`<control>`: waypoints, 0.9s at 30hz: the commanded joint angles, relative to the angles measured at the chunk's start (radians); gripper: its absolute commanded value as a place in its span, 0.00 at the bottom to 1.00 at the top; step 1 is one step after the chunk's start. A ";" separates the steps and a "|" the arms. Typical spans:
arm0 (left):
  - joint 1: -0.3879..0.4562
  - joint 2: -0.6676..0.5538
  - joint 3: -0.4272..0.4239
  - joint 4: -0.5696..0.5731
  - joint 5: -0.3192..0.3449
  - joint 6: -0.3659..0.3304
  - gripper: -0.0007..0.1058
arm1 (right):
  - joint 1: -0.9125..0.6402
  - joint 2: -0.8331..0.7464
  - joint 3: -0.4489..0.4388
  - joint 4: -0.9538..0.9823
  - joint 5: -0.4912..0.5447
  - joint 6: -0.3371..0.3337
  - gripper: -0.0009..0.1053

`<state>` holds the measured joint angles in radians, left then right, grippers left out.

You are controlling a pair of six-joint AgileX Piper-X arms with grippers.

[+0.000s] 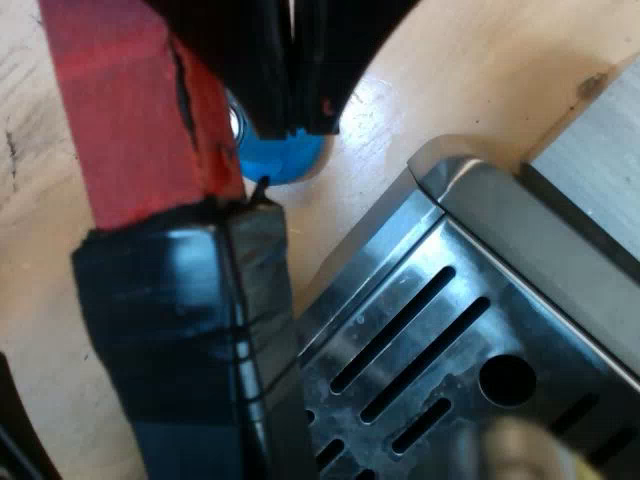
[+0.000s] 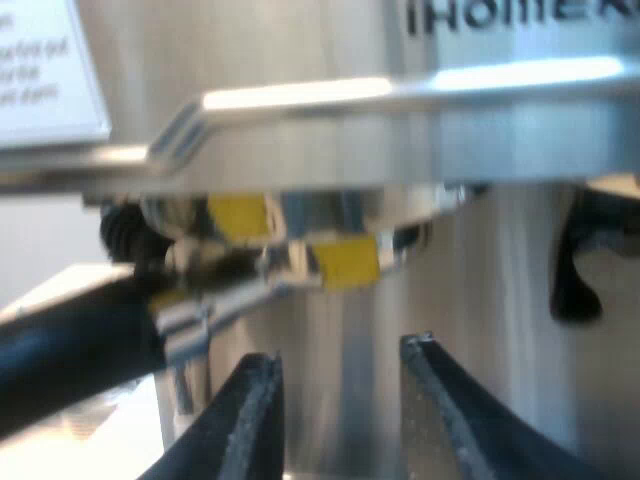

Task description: Put the handle in the coffee machine

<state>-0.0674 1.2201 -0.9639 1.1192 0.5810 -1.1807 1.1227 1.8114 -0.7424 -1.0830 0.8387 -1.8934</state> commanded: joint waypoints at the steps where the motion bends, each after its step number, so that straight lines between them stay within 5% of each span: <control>1: -0.007 -0.025 -0.001 0.015 0.041 -0.008 0.01 | 0.011 -0.030 0.016 0.009 0.004 0.007 0.31; 9: -0.007 -0.061 -0.001 0.015 0.050 -0.027 0.01 | 0.095 -0.194 0.110 0.156 -0.010 0.058 0.31; 16: -0.024 -0.073 -0.001 0.018 0.053 -0.034 0.01 | 0.107 -0.367 0.110 0.422 -0.180 0.184 0.31; 27: -0.156 -0.088 -0.001 -0.010 0.045 -0.110 0.01 | 0.107 -0.628 0.110 0.793 -0.306 0.192 0.31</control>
<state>-0.1964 1.1492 -0.9639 1.1044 0.5063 -1.2735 1.2279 1.1931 -0.6297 -0.3002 0.5428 -1.6966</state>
